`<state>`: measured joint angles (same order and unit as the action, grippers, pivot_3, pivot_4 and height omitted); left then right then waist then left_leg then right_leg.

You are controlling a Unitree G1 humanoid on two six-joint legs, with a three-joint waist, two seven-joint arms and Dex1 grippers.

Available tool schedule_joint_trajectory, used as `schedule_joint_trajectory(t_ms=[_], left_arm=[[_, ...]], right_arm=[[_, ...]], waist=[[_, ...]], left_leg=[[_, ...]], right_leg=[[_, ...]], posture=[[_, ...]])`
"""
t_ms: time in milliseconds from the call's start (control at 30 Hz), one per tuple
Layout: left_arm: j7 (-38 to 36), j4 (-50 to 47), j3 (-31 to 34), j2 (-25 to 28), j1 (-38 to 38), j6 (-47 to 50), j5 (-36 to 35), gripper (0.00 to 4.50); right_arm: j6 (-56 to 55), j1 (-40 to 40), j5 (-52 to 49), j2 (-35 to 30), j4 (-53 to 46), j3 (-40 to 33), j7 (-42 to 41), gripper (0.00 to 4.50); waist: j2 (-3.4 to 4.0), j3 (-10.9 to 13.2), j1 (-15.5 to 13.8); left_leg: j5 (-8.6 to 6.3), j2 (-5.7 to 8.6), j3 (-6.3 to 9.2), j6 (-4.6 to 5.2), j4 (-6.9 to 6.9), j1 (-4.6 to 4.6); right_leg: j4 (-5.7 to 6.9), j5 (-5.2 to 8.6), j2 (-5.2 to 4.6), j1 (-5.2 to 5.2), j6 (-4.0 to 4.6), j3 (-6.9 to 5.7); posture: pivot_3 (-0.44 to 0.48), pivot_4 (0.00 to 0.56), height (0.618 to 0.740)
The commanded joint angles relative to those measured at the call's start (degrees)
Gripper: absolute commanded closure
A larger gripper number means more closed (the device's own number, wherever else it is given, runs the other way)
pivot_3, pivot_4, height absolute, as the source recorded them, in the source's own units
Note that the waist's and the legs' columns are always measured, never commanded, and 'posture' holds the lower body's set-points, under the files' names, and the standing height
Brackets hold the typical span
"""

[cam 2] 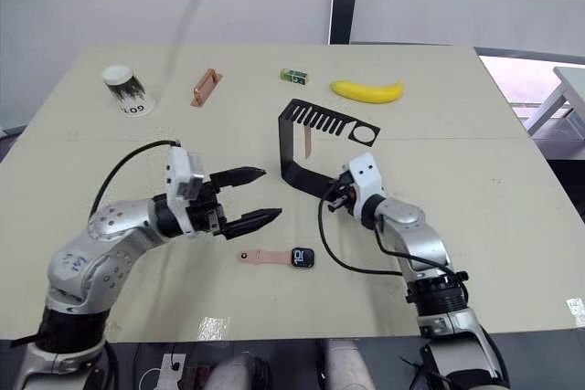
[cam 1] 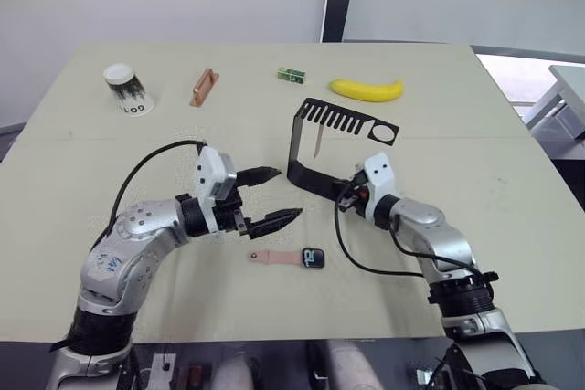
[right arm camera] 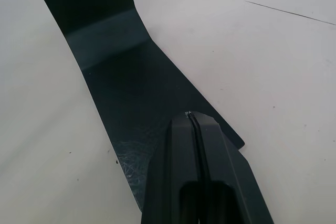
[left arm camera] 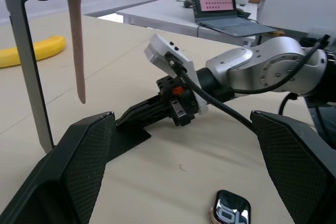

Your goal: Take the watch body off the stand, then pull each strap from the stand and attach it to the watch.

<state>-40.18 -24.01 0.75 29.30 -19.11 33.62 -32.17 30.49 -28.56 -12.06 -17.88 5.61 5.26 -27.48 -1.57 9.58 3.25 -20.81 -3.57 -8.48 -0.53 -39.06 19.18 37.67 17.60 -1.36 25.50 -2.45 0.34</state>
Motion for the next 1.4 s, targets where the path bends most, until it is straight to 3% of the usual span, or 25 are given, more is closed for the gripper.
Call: schedule_joint_trajectory(t_ms=[33, 200, 267, 500, 600, 667, 867, 1367, 1400], left_arm=[[6.20, -1.86, -1.88, -2.69, -0.73, -1.78, 4.62, 0.00], [12.88, -0.97, -5.02, -9.00, -1.19, -2.35, 9.13, 0.00], [13.13, -1.29, -6.87, -10.42, -1.17, -3.23, 10.20, 0.53], [21.65, 3.86, -9.10, -16.39, -3.66, -8.63, 19.47, 0.53], [23.25, 5.76, -11.34, -19.02, -3.63, -10.13, 22.02, 1.41], [24.31, 6.99, -12.26, -20.10, -3.51, -10.63, 23.72, 2.30], [28.74, 12.68, -12.71, -23.09, -5.80, -14.96, 29.38, 2.30], [33.66, 28.24, -11.12, -31.56, -15.10, -18.99, 31.58, 2.30], [33.73, 28.77, -11.03, -31.61, -15.43, -19.28, 31.67, 2.57]], right_arm=[[2.73, 1.95, 0.49, 0.72, -1.37, 0.12, 1.27, 4.46], [4.29, 3.09, 0.88, 0.56, -3.34, 0.62, 1.02, 4.46], [4.89, 3.42, 0.94, 0.54, -4.09, 0.65, 1.10, 4.50], [6.40, 4.19, 1.19, 0.76, -5.85, 0.64, 1.36, 4.50], [6.71, 4.52, 1.34, 0.93, -6.15, 0.67, 1.45, 4.50], [6.83, 4.82, 1.39, 1.04, -6.45, 0.74, 1.51, 4.50], [7.69, 4.73, 1.32, 1.08, -7.18, 0.66, 1.43, 4.50], [7.73, 4.86, 1.37, 1.23, -7.62, 0.72, 1.37, 4.50], [7.82, 4.88, 1.33, 1.24, -7.78, 0.70, 1.38, 4.50]], waist=[[0.00, -0.01, -0.04], [-0.01, -0.02, -0.12], [-0.01, -0.02, -0.09], [-0.02, -0.02, -0.13], [-0.03, -0.03, -0.20], [-0.03, -0.03, -0.21], [-0.03, -0.03, -0.18], [-0.05, -0.04, -0.25], [-0.05, -0.04, -0.25]], left_leg=[[0.00, 0.00, 0.00, 0.00, 0.00, -0.01], [0.00, 0.01, 0.00, 0.00, 0.00, 0.00], [0.00, 0.00, 0.00, 0.00, 0.01, 0.00], [0.00, 0.01, -0.01, 0.00, 0.01, -0.01], [0.00, 0.01, -0.01, 0.00, 0.03, 0.00], [0.00, 0.01, -0.01, 0.01, 0.02, -0.01], [0.00, 0.01, -0.01, 0.01, 0.01, 0.00], [0.00, 0.02, -0.02, 0.02, 0.03, -0.01], [0.01, 0.01, -0.02, 0.02, 0.03, 0.00]], right_leg=[[0.00, 0.00, 0.00, 0.00, 0.00, 0.00], [-0.01, 0.00, -0.01, -0.01, 0.00, -0.01], [0.00, 0.00, -0.01, -0.01, 0.00, -0.01], [-0.02, 0.00, -0.01, -0.01, 0.00, 0.00], [-0.03, 0.00, 0.00, -0.01, 0.00, -0.01], [-0.03, 0.00, -0.01, -0.02, 0.00, -0.01], [-0.04, 0.00, 0.00, -0.02, -0.01, -0.01], [-0.06, -0.01, 0.00, -0.03, -0.01, -0.02], [-0.08, -0.01, 0.00, -0.02, -0.01, -0.02]], posture=[[0.000, 0.150, 0.740], [0.000, 0.150, 0.740], [0.000, 0.150, 0.740], [0.000, 0.150, 0.740], [0.000, 0.150, 0.740], [0.000, 0.150, 0.740], [0.000, 0.150, 0.740], [0.000, 0.150, 0.740], [0.000, 0.150, 0.740]])
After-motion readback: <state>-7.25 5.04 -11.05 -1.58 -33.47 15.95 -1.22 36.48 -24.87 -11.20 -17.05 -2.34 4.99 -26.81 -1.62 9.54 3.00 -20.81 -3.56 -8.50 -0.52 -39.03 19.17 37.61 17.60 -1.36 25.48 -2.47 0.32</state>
